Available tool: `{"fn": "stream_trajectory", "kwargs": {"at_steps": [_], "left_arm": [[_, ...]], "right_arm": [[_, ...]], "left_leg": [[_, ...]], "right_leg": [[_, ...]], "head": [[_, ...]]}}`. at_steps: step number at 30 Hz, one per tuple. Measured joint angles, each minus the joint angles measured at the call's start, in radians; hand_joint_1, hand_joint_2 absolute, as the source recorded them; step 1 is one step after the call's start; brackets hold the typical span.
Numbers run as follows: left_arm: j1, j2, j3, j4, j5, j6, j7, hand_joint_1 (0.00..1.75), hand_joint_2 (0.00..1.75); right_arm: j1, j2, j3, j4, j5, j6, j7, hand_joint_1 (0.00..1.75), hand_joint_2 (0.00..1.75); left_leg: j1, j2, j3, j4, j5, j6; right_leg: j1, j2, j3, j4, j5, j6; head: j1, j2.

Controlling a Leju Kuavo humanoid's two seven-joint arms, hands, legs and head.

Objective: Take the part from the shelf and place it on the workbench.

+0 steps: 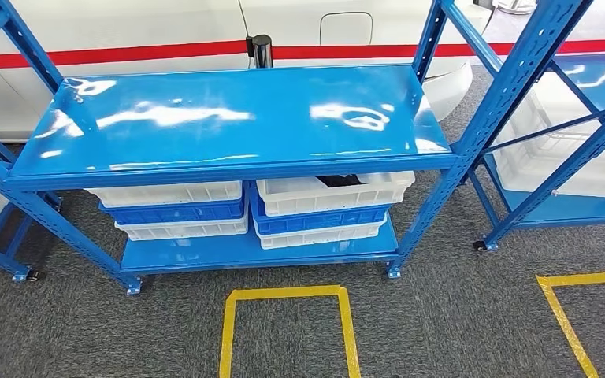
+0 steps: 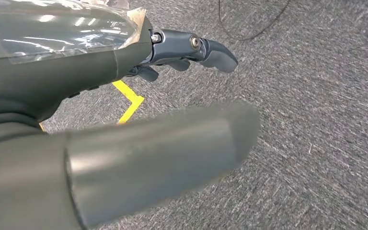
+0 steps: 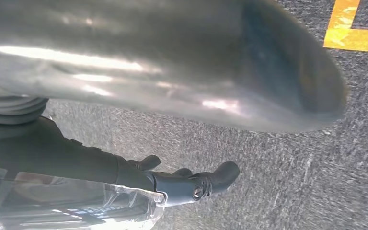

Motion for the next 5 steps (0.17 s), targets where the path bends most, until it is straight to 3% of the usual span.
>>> {"fn": "stream_trajectory", "kwargs": {"at_steps": [1, 5], "left_arm": [[0.0, 0.0, 0.0, 0.0, 0.0, -0.003, -0.001, 0.0, 1.75], [0.0, 0.0, 0.0, 0.0, 0.0, -0.01, -0.002, 0.0, 1.75]], "right_arm": [[0.0, 0.0, -0.001, 0.0, -0.001, 0.0, -0.001, 0.0, 0.0], [0.0, -0.001, -0.007, 0.0, -0.007, 0.001, -0.007, 0.0, 0.0]], "left_leg": [[-0.001, 0.0, 0.0, 0.0, -0.001, 0.002], [-0.001, 0.0, 0.0, 0.0, -0.002, 0.006]], "right_leg": [[-0.001, 0.0, 0.0, -0.001, 0.0, 0.002], [-0.003, 0.0, 0.001, -0.005, 0.001, 0.008]], "head": [[0.0, 0.0], [0.0, 0.0]]}}
